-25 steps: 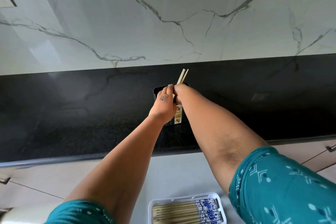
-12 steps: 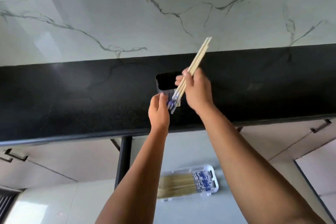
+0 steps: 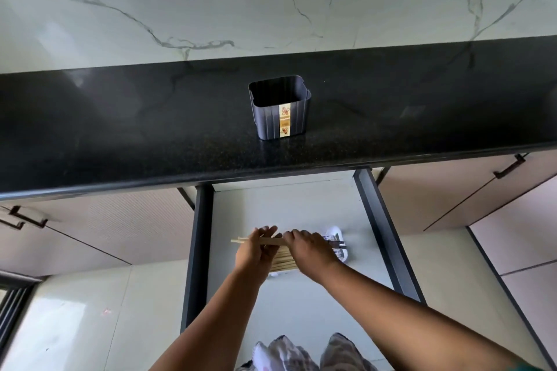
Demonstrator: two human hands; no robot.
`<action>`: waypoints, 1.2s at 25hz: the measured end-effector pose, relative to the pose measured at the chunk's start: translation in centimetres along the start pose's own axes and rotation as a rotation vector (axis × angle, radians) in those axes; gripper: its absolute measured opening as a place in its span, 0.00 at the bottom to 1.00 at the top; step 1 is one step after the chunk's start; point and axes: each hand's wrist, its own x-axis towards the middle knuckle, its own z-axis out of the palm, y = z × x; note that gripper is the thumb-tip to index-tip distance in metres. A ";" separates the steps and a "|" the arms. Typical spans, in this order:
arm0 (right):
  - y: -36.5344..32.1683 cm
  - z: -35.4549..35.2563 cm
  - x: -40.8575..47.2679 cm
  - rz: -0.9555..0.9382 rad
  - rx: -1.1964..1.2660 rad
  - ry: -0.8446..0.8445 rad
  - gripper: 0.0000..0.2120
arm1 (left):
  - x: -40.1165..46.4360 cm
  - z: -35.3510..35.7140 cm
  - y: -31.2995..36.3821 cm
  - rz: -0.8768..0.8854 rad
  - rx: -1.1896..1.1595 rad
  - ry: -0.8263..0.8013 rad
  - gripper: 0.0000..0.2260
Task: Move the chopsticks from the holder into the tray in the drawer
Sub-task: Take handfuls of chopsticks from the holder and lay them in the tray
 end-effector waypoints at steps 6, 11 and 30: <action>5.4 3.0 -0.6 0.067 0.000 -0.097 0.18 | 2.1 -3.4 0.6 -0.145 -0.054 0.003 0.11; 6.7 4.5 -0.1 0.100 -0.050 -0.146 0.18 | 3.6 -3.9 0.4 0.201 0.039 0.404 0.17; 4.2 6.8 4.0 0.041 0.011 -0.223 0.21 | 3.7 -7.1 -2.9 0.625 1.589 0.080 0.11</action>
